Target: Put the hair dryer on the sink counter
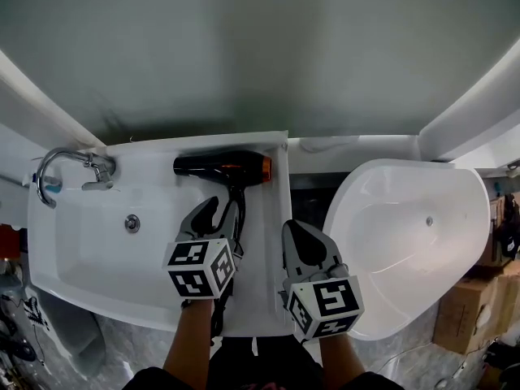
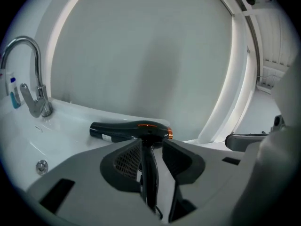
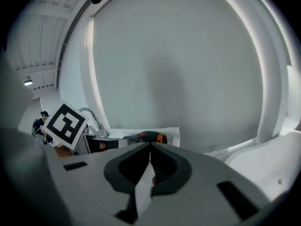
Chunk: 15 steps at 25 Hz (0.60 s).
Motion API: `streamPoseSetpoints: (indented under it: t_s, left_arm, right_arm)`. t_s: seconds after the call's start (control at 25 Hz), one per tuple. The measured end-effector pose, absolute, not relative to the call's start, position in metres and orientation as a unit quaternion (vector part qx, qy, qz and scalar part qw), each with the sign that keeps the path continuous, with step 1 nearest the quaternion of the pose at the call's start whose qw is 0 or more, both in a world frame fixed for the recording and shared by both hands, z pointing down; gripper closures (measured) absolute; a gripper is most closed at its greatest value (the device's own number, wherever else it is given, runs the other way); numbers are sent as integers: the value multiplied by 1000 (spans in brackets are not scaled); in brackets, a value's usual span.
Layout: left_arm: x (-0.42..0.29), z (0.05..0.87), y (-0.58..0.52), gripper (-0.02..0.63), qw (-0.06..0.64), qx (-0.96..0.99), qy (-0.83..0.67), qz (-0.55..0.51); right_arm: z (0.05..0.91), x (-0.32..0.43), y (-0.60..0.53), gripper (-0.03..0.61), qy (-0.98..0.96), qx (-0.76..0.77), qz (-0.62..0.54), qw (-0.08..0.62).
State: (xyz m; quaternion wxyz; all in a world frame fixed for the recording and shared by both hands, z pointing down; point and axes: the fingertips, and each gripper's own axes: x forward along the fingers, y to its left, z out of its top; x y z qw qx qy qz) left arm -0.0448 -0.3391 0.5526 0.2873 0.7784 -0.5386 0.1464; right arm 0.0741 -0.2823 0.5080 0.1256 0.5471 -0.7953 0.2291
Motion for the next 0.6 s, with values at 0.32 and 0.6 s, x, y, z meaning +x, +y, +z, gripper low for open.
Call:
streamPoseSetpoints:
  t_s: [0.32,0.6]
  left_arm:
    - [-73,505,-307,603,233,782,-563,132]
    - [-89,450,-278,604,200,798,-559,100]
  right_arm:
    - [470,55,-257,557,-804,552,196,104]
    - [419,43,-239,557,-805,570,139,92]
